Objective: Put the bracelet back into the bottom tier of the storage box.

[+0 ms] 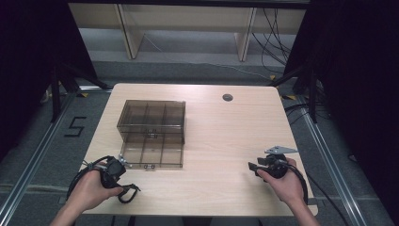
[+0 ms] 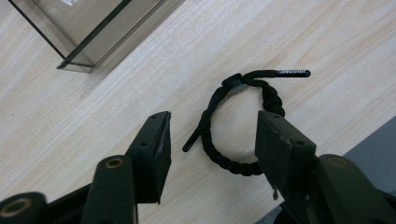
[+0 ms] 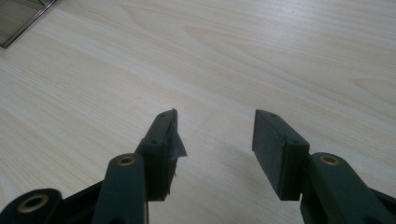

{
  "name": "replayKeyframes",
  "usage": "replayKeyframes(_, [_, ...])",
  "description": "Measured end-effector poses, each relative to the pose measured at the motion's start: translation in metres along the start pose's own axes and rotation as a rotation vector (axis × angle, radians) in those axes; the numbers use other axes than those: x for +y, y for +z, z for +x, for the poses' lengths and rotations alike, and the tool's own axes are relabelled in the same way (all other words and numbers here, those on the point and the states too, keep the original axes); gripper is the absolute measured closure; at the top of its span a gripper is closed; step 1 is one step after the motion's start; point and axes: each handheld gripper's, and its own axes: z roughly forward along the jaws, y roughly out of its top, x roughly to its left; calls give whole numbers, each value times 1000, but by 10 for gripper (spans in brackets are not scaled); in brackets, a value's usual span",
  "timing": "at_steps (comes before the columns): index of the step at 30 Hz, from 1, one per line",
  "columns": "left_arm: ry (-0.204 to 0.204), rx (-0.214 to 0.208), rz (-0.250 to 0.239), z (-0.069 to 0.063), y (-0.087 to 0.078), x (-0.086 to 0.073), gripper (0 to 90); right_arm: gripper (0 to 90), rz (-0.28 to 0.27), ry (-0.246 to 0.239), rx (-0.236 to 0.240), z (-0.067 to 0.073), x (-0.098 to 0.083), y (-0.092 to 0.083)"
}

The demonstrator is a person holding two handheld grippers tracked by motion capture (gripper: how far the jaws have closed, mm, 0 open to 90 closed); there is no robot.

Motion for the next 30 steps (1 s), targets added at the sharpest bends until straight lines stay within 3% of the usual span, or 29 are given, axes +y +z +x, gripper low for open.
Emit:
replayKeyframes(2, [-9,6,0,0,1,0,445,512,5,8,3,0,0,-1])
replayKeyframes(3, [-13,5,2,0,1,0,444,513,-13,-35,-1,-2,-1,1])
replayKeyframes(5, [-20,4,-2,0,2,0,444,512,13,4,-10,0,-1,-1])
replayKeyframes(6, [-14,7,5,1,2,0,444,512,26,61,-4,4,-1,-3])
replayKeyframes(7, [-14,7,5,1,2,0,444,512,22,54,-2,4,-1,-2])
replayKeyframes(8, [-10,12,15,1,2,0,446,512,11,15,-10,2,-1,-1])
replayKeyframes(10, [-5,19,16,1,3,1,450,512,3,-1,-5,0,0,0])
replayKeyframes(11, [-3,18,27,1,3,1,453,512,24,21,-2,2,0,-2])
replayKeyframes(13, [5,26,35,2,5,2,458,511,4,-9,-10,1,-1,0])
replayKeyframes(16, [7,31,60,3,7,5,477,510,9,2,-4,1,-1,0])
replayKeyframes(17, [6,25,67,3,8,6,481,511,26,26,0,3,-1,-1])
replayKeyframes(19, [5,12,81,3,10,7,490,510,13,-5,-9,1,-1,0])
replayKeyframes(22, [7,9,92,4,11,8,509,510,14,2,-10,1,-1,-1])
replayKeyframes(25, [-40,-13,101,2,15,6,526,510,13,-1,-19,1,-1,0])
replayKeyframes(26, [-15,-11,113,4,15,7,532,510,16,9,-16,1,-1,-1])
replayKeyframes(28, [-5,-12,122,4,16,7,545,510,29,14,-2,1,-1,-1])
replayKeyframes(29, [-32,-20,122,1,18,6,554,510,40,21,6,2,0,-1])
replayKeyframes(30, [-30,-21,127,1,19,6,564,510,39,23,6,2,0,-1])
